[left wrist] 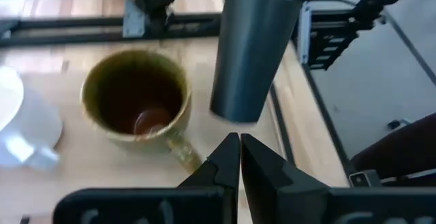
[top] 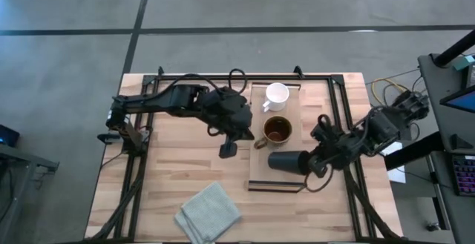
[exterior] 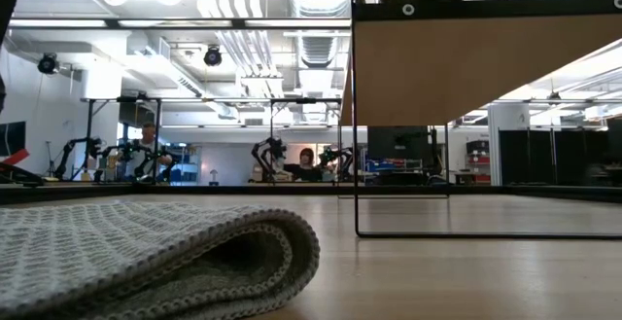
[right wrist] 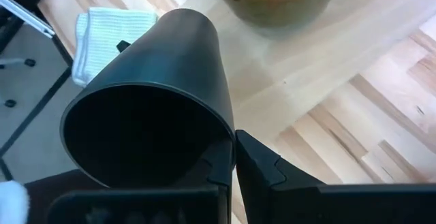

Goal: Stack small to large cups/mugs on shelf
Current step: Put the black cup on the shelf

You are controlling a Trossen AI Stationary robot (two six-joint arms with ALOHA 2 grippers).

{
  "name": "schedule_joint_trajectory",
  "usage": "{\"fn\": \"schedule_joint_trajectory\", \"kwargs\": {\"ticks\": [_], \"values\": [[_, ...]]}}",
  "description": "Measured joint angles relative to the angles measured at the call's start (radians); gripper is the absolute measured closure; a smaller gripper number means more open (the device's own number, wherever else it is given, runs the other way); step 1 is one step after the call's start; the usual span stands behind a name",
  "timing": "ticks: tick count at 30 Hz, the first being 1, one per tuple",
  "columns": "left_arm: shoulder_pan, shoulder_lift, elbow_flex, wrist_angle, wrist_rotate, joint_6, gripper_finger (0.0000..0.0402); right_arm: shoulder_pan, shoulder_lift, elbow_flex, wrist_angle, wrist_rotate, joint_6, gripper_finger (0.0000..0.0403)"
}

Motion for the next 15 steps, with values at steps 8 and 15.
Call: {"fn": "schedule_joint_trajectory", "kwargs": {"ticks": [8, 15], "values": [[-0.036, 0.000, -0.068, 0.051, 0.001, -0.051, 0.0402, -0.014, 0.068, 0.012, 0.042, 0.004, 0.000, 0.0394], [-0.062, 0.000, -0.202, 0.171, 0.008, -0.125, 0.0402, -0.029, 0.106, 0.066, 0.042, 0.010, -0.024, 0.0394]]}}
